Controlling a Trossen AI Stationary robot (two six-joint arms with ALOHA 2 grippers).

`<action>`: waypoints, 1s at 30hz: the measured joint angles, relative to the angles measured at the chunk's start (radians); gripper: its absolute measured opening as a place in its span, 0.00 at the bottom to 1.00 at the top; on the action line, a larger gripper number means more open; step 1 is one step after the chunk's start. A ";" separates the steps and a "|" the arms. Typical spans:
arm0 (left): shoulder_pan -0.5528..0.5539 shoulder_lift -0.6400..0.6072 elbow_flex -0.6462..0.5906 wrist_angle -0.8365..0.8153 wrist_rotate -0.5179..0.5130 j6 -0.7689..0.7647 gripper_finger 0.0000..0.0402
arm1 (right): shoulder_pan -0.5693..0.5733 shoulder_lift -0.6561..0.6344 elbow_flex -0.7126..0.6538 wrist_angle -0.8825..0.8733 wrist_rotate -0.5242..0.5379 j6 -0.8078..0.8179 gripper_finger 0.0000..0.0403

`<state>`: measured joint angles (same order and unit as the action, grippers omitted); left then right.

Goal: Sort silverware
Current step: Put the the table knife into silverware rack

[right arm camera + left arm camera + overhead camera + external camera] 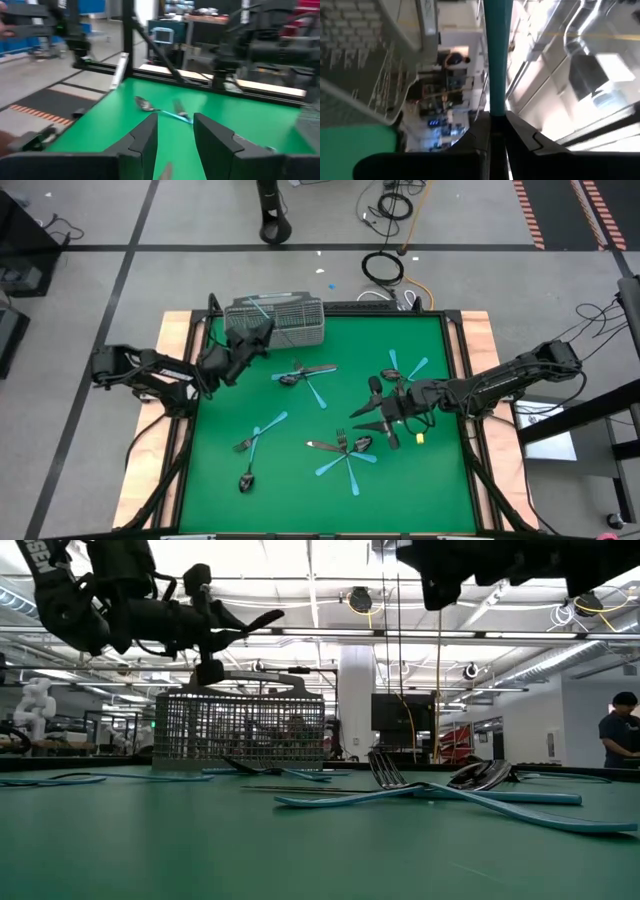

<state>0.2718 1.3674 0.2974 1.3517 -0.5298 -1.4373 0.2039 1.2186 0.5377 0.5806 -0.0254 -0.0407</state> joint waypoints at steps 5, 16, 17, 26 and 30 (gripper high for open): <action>-0.014 0.000 0.000 -0.086 0.003 -0.040 0.09 | -0.001 0.020 0.000 0.019 0.154 -0.159 0.29; -0.219 0.000 0.001 0.078 0.064 0.143 0.09 | -0.121 0.120 0.000 0.250 0.334 -0.756 0.29; -0.240 0.000 0.001 0.078 0.067 0.142 0.09 | -0.129 0.126 0.000 0.253 0.323 -0.845 0.29; -0.358 -0.001 0.039 -0.146 0.114 0.124 0.09 | -0.165 0.222 0.015 0.266 0.123 -1.363 0.29; -0.367 0.000 0.104 -0.258 0.148 0.125 0.09 | -0.151 0.286 0.069 0.265 0.104 -1.442 0.29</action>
<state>-0.0948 1.3673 0.4014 1.0937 -0.3818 -1.3121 0.0534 1.5046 0.6065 0.8460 0.0788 -1.4827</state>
